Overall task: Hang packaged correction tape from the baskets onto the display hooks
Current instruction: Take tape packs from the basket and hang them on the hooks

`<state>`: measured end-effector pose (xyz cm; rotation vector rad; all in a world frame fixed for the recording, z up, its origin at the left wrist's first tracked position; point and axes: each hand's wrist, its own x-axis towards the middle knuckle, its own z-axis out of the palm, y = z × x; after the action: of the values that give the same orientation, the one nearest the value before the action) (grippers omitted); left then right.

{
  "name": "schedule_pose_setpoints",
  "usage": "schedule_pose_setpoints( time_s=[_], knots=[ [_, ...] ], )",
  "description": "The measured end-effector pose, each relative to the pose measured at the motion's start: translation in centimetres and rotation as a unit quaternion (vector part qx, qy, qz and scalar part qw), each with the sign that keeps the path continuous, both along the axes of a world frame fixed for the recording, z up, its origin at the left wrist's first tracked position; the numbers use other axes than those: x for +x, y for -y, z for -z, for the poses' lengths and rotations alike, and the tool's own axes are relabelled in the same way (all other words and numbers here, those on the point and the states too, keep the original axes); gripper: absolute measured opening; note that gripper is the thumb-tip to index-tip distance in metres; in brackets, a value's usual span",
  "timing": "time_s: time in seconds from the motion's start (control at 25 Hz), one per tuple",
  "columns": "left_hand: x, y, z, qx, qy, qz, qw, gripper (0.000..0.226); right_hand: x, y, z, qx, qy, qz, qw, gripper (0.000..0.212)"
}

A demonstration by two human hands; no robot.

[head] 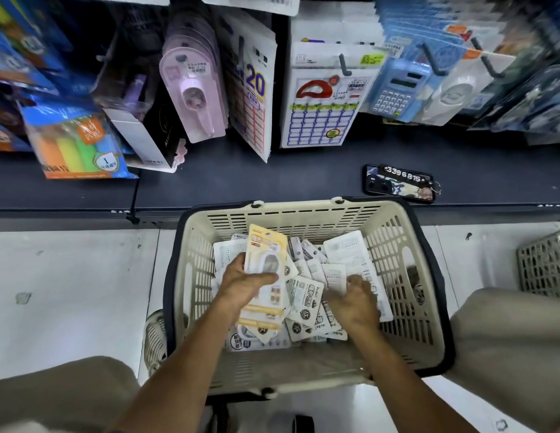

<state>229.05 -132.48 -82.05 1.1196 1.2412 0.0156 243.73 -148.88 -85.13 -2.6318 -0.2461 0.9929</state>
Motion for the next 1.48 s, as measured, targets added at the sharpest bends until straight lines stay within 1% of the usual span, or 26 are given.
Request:
schedule_pose_setpoints(
  time_s=[0.08,0.12,0.2,0.28,0.32,0.44,0.56,0.6,0.64,0.68,0.76,0.84,0.92,0.96,1.0,1.04,1.08,1.12,1.16,1.24,1.28,1.32,1.36,1.4,1.44,1.48],
  knots=[
    [-0.4,0.2,0.4,0.033,-0.035,0.025,0.999,0.046,-0.1,1.1,0.8,0.011,-0.105,0.022,0.994,0.061],
    [-0.5,0.8,0.6,0.043,-0.039,0.038,0.998,0.044,-0.3,1.2,1.2,0.022,-0.129,0.037,0.991,0.057],
    [-0.2,1.8,0.8,0.058,-0.031,0.045,0.997,0.04,-0.6,0.8,1.0,0.019,-0.076,0.021,0.997,0.049],
    [0.0,2.1,0.9,0.074,-0.021,0.046,0.996,0.038,-0.7,0.2,0.4,0.006,0.038,-0.022,0.999,0.049],
    [0.2,2.1,0.9,0.082,-0.02,0.047,0.995,0.038,-0.7,-0.1,0.4,0.013,0.063,-0.054,0.996,0.049],
    [0.2,1.8,1.1,0.088,-0.025,0.05,0.995,0.043,-1.3,-1.5,-0.1,0.066,-0.045,-0.075,0.994,0.049],
    [0.2,1.8,1.0,0.096,-0.019,0.048,0.994,0.045,-2.1,-2.1,-0.1,0.112,0.011,-0.118,0.987,0.042],
    [0.2,1.8,1.0,0.101,-0.015,0.044,0.994,0.046,-2.2,-2.3,-0.3,0.133,0.006,-0.144,0.981,0.036],
    [0.2,1.6,1.0,0.106,-0.012,0.035,0.994,0.046,-2.2,-2.6,-0.8,0.161,-0.028,-0.147,0.975,0.029],
    [0.2,1.4,0.9,0.11,-0.006,0.023,0.994,0.046,-1.6,-3.0,-1.6,0.199,-0.08,-0.111,0.97,0.023],
    [0.2,0.8,0.7,0.109,0.009,-0.001,0.994,0.047,1.0,-4.1,-3.6,0.253,-0.169,0.024,0.952,0.022],
    [0.2,0.3,0.3,0.093,0.024,-0.003,0.995,0.05,4.2,-4.8,-6.1,0.299,-0.283,0.082,0.908,0.023],
    [0.3,0.2,0.0,0.054,0.047,0.028,0.997,0.048,6.3,-5.0,-7.8,0.336,-0.429,0.083,0.834,0.019],
    [0.5,0.3,-0.4,0.035,0.057,0.05,0.996,0.041,6.5,-5.0,-8.1,0.337,-0.477,0.092,0.806,0.018],
    [0.5,0.4,-0.3,0.01,0.073,0.059,0.996,0.03,6.3,-5.1,-7.9,0.329,-0.499,0.107,0.794,0.018],
    [0.4,0.4,-0.5,-0.04,0.094,0.046,0.994,0.017,5.7,-5.3,-7.6,0.314,-0.504,0.115,0.796,0.018],
    [0.1,0.4,-0.6,-0.093,0.11,0.04,0.989,0.02,4.9,-5.3,-7.1,0.297,-0.498,0.115,0.807,0.017],
    [-0.3,0.4,-0.6,-0.13,0.112,0.031,0.985,0.032,4.1,-5.3,-6.6,0.285,-0.491,0.12,0.814,0.02],
    [-0.6,0.4,-0.6,-0.134,0.099,0.045,0.985,0.04,3.2,-5.3,-6.0,0.288,-0.493,0.13,0.81,0.025],
    [-1.1,0.6,0.0,-0.049,0.04,0.072,0.995,0.04,1.5,-5.0,-4.5,0.308,-0.477,0.185,0.802,0.041],
    [-1.2,0.7,0.3,-0.017,0.012,0.067,0.998,0.043,0.7,-4.7,-4.0,0.3,-0.425,0.205,0.829,0.048],
    [-1.2,0.7,0.5,-0.004,-0.006,0.047,0.999,0.045,0.1,-4.4,-3.6,0.253,-0.326,0.182,0.893,0.05],
    [-1.2,0.7,0.5,0.005,-0.019,0.033,0.999,0.046,-0.4,-3.9,-2.9,0.153,-0.208,0.101,0.961,0.051],
    [-1.2,0.6,0.7,0.017,-0.028,0.024,0.999,0.046,-0.9,-3.2,-2.2,0.045,-0.117,-0.002,0.992,0.049],
    [-1.2,0.4,0.8,0.033,-0.037,0.019,0.999,0.048,-1.4,-2.4,-1.5,-0.032,-0.076,-0.081,0.993,0.043],
    [-1.1,0.2,0.8,0.046,-0.038,0.014,0.998,0.049,-1.8,-1.8,-0.9,-0.072,-0.083,-0.13,0.985,0.029]
  ],
)
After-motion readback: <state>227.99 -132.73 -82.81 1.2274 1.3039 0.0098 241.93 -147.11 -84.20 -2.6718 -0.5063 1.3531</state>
